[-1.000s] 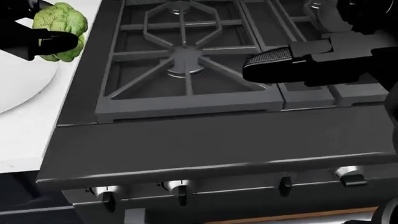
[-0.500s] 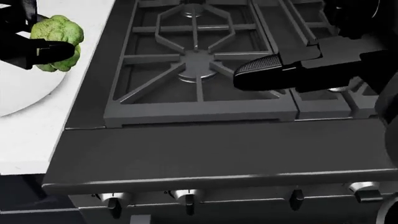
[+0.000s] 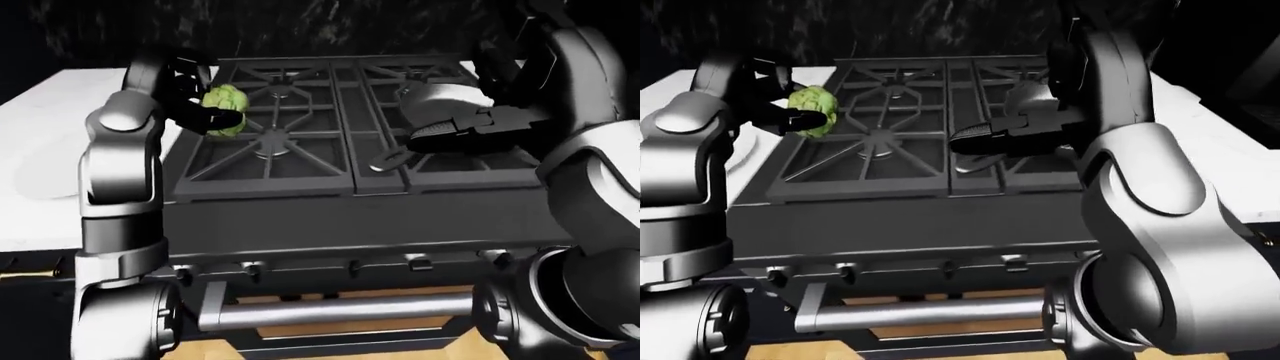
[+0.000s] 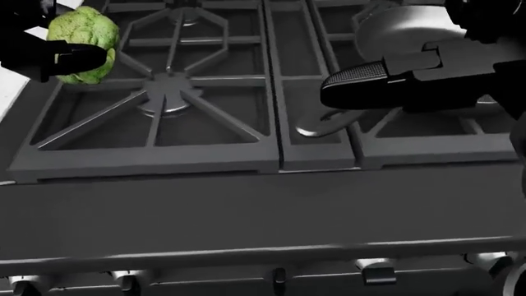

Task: Pick the broccoli from the plate and place it in the pan.

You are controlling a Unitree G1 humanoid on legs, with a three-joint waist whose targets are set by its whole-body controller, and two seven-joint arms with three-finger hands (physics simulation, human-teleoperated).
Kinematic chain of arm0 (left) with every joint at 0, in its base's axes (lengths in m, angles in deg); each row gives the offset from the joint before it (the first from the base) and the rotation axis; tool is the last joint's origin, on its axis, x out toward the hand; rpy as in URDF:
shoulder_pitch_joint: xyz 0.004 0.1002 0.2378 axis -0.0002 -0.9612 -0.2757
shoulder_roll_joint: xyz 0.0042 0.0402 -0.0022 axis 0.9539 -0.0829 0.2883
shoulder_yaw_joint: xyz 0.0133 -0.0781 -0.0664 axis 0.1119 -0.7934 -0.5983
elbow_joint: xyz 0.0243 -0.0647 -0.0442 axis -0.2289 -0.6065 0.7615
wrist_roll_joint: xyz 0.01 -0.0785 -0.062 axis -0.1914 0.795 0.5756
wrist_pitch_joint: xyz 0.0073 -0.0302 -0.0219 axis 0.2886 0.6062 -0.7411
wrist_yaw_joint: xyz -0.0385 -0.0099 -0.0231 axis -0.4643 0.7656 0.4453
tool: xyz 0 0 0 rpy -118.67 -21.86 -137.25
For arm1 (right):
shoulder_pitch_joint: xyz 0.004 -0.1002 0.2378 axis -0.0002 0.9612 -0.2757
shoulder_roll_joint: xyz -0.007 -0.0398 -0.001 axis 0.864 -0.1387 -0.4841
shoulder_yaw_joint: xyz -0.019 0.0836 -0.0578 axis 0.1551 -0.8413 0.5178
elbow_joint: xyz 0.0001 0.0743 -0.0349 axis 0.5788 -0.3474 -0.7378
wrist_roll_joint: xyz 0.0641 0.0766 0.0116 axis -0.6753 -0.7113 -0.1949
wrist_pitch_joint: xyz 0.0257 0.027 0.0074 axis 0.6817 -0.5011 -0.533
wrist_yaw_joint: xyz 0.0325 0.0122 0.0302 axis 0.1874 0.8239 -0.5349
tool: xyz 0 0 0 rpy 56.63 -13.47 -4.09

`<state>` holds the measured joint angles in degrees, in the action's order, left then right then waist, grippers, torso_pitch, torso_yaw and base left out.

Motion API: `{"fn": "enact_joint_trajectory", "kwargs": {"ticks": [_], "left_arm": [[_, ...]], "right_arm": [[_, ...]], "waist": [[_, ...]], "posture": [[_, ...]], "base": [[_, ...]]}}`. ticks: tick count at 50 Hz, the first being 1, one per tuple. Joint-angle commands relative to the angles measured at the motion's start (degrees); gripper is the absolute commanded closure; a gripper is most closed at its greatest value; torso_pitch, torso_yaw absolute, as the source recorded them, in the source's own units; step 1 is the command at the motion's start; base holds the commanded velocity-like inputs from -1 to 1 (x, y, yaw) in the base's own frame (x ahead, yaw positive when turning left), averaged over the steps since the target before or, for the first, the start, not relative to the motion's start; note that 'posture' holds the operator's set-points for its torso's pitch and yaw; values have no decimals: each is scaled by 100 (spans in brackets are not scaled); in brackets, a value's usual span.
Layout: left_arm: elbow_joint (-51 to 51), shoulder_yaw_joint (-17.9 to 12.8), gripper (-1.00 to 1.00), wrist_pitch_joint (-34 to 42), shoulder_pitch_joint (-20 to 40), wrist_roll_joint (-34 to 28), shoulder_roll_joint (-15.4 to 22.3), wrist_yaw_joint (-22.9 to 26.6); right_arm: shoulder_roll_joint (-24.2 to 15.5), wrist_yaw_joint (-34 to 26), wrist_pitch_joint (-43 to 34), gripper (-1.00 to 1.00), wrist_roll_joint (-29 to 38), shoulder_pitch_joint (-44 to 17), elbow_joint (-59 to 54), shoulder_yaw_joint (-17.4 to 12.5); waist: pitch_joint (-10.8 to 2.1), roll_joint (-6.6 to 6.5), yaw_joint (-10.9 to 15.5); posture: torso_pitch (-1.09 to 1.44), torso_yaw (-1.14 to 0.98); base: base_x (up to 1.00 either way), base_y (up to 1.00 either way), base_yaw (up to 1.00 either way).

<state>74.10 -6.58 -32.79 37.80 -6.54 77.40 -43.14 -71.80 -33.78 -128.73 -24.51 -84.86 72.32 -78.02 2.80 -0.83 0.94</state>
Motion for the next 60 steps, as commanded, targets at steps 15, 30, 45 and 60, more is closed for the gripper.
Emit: {"fn": "enact_joint_trajectory", "kwargs": {"ticks": [15,30,45,60], "left_arm": [[178,-68,100,-190,245,0,79,-73],[258,-59,100,-90,271,-1,80,-34],[248,-57,100,-100,309,21,69,-55],[310,-72,100,-53,275,58,82,-61]], "right_arm": [[-24,-19,84,-100,53,-199,109,-9],[-11,-51,146,-100,91,-171,76,-1],[-10,-65,111,-100,113,-190,96,10],[1,-84,175,-100,131,-160,78,18]], "waist": [[-216,284,-24],[-166,-260,-13],[-181,204,1],[-173,25,-48]], "posture": [[0,0],[0,0],[0,0],[0,0]], "base": [[0,-48,0],[0,-41,0],[0,-60,0],[0,-61,0]]}}
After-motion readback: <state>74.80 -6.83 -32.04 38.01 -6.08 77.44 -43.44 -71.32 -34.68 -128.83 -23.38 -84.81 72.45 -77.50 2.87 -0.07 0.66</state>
